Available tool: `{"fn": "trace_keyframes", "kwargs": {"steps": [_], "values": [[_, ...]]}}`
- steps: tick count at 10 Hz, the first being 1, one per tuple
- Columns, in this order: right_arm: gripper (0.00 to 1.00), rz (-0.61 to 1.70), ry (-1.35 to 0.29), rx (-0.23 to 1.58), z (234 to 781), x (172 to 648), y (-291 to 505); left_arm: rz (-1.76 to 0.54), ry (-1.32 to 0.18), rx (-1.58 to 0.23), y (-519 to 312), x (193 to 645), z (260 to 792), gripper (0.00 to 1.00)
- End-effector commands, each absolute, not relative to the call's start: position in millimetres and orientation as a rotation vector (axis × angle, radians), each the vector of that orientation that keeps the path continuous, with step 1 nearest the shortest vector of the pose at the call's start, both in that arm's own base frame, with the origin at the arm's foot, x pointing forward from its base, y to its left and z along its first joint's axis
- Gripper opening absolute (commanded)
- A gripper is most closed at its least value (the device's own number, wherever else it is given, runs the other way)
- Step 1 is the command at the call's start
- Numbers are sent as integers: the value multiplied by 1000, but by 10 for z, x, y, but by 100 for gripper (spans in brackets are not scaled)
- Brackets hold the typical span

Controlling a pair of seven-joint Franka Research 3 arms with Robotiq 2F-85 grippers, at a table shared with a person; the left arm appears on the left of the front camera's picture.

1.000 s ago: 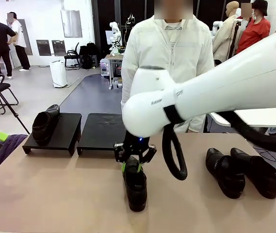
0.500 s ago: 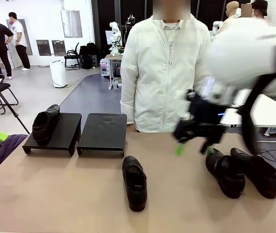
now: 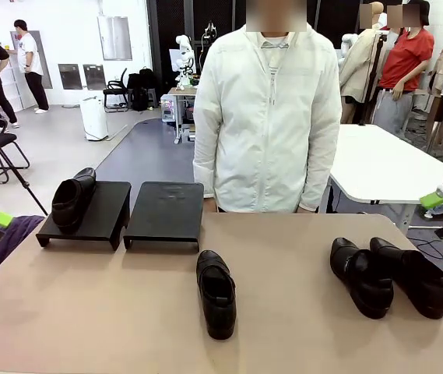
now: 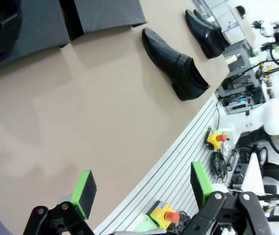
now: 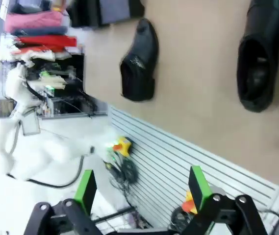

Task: Organize the shoes by placing them on the stand.
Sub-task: Pick up one Shoe and place it in the middle of the table, then place the Shoe from the middle of the table onto the Shoes Stand.

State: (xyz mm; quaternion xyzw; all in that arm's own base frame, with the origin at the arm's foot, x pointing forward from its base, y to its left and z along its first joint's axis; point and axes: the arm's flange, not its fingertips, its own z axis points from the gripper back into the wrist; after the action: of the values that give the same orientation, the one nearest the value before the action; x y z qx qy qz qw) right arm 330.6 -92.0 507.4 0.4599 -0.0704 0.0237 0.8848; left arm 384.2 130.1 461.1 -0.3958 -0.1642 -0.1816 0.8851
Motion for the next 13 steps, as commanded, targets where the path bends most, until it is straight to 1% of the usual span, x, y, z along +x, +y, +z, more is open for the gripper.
{"fn": "trace_keyframes", "kwargs": {"steps": [1, 2, 13], "values": [[100, 35, -289, 1032, 4810, 3285, -786, -380, -336, -824, 1302, 3817, 4627, 100], [100, 49, -146, 957, 5074, 3306, -920, -380, -336, -824, 1302, 3817, 4627, 100], [100, 49, -146, 957, 5074, 3306, -920, -380, -336, -824, 1302, 3817, 4627, 100]]}}
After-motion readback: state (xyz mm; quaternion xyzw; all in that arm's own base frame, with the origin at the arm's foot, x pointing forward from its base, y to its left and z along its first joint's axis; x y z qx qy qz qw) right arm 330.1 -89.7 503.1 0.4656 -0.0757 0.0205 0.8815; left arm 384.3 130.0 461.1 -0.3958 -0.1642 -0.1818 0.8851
